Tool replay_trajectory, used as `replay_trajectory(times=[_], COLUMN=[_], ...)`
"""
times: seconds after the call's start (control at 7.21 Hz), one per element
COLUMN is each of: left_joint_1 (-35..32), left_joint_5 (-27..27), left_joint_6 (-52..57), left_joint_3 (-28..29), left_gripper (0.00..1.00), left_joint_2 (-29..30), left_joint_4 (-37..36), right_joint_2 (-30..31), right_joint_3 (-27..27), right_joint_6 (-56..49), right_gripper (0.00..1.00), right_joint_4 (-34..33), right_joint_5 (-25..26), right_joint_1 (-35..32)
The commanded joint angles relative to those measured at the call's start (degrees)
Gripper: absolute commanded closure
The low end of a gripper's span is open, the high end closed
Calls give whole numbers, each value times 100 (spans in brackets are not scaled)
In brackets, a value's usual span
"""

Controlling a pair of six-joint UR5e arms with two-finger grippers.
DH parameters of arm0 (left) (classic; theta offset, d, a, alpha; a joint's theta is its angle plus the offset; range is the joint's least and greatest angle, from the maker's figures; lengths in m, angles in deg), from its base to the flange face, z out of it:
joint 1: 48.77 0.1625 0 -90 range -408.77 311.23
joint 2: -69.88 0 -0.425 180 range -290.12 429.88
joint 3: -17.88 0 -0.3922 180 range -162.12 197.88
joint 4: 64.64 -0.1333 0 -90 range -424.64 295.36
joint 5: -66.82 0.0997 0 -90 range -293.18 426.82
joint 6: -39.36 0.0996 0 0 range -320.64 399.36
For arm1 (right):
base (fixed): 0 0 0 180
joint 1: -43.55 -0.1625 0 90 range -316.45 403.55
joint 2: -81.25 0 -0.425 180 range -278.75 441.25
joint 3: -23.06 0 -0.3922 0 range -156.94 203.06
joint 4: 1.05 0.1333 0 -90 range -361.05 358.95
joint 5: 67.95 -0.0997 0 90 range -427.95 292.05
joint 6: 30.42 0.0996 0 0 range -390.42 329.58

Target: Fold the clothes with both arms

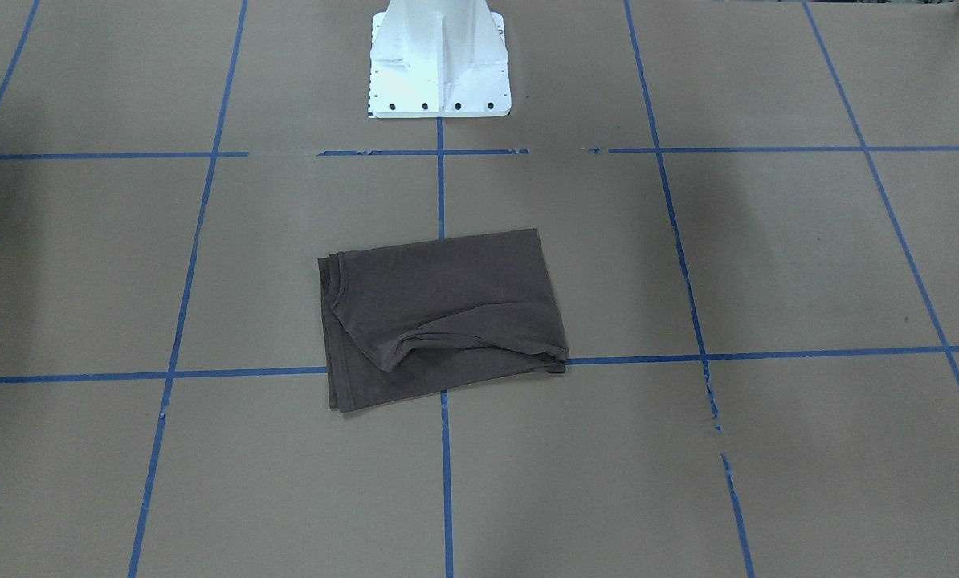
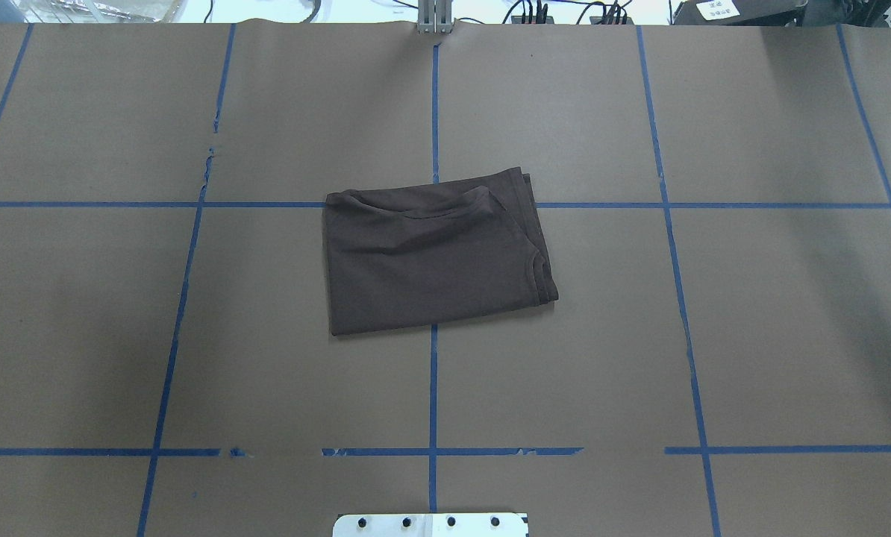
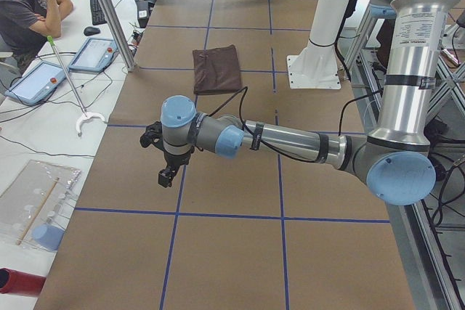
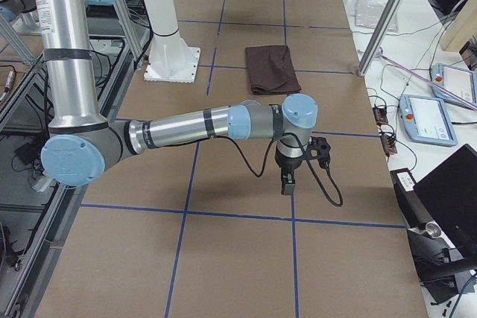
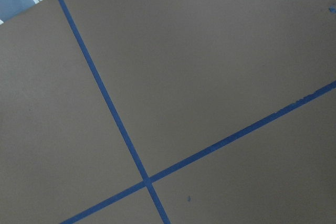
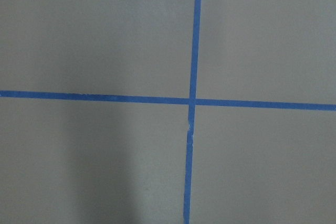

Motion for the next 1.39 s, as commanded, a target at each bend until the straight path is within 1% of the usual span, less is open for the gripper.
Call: replay_trajectory(times=[0.0, 0.14, 0.28, 0.42, 0.69, 0.83, 0.97, 1.25], left_joint_1=[-96, -105, -105, -105, -105, -105, -105, -105], left_joint_5=[13, 14, 5, -4, -13, -13, -30, -65], left_joint_6=[45, 45, 45, 45, 45, 45, 36, -42], left_joint_3=[133, 125, 151, 90, 54, 54, 45, 63], left_gripper=[0, 0, 0, 0, 0, 0, 0, 0], left_joint_2=[-59, -180, -330, -435, -489, -489, -498, -498], left_joint_4=[-354, -365, -356, -365, -365, -374, -374, -383], right_joint_2=[288, 463, 474, 482, 448, 439, 421, 438], right_joint_3=[-484, -818, -987, -997, -892, -683, -402, -382], right_joint_6=[-6, 20, 20, 3, 29, 151, 274, 275], right_gripper=[0, 0, 0, 0, 0, 0, 0, 0], right_joint_4=[511, 1168, 1314, 1315, 1245, 1106, 730, 735], right_joint_5=[-6, -24, -155, -208, -410, -489, -490, -490], right_joint_1=[-13, -65, -248, -459, -540, -558, -558, -558])
